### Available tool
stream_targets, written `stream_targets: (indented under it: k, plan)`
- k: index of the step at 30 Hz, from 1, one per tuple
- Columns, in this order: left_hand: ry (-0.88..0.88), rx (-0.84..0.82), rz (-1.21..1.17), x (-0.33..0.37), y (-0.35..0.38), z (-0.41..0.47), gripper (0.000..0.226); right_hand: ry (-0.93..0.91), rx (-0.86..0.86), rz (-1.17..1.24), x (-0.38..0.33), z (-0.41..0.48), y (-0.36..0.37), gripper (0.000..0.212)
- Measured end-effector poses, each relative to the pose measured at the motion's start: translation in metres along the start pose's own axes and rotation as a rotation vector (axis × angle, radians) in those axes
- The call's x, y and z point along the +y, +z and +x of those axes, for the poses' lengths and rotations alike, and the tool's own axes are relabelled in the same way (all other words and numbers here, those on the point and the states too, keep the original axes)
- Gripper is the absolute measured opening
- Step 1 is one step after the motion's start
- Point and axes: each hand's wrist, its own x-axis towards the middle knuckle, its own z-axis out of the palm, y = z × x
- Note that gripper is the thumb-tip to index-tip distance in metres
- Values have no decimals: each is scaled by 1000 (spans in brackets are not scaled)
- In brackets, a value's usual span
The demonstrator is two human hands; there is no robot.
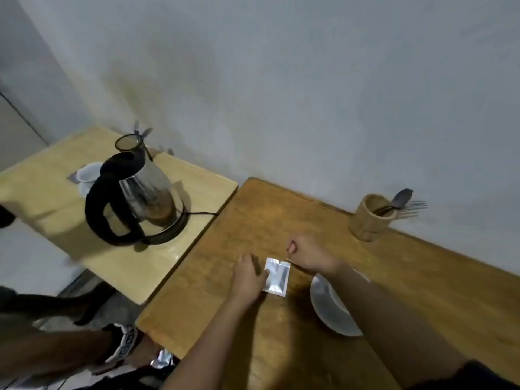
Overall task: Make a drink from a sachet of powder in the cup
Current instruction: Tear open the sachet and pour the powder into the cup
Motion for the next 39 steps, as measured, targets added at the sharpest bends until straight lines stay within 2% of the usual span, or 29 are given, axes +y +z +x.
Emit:
stream_targets:
  k: [4, 8, 16, 18, 19, 21, 23, 28, 31, 33, 36, 39]
  plan:
    - [-37, -27, 40, -10, 15, -3, 43, 27, -116, -95, 1, 13, 15, 21]
    - [-54, -34, 37, -16, 28, 3, 47, 18, -169, -208, 5, 26, 25, 14]
    - [-37, -116, 44, -18, 32, 16, 30, 27, -191, -246, 9, 31, 32, 34]
    - [-13, -126, 8, -18, 27, 18, 24, 18, -186, -196, 7, 29, 28, 34]
    - [8, -131, -31, -19, 24, 20, 28, 8, -191, -186, 4, 27, 24, 34]
    - [20, -149, -190, -17, 15, 21, 25, -15, -196, -178, -5, 21, 13, 34]
    - [21, -181, -366, -9, 4, 22, 11, -54, -175, -147, -14, 11, -2, 29]
    - [173, -268, -463, 31, -31, 23, 21, -151, -9, -95, -39, -16, -50, 8]
    - [290, -325, -459, 61, -51, 24, 25, -194, 102, -85, -56, -26, -80, 14]
    - [358, -323, -454, 80, -61, 25, 17, -206, 146, -96, -63, -36, -99, 18]
    - [397, -291, -500, 104, -68, 23, 18, -193, 223, -89, -70, -52, -119, 13]
    - [411, -249, -561, 125, -70, 16, 7, -180, 290, -60, -75, -65, -132, 9]
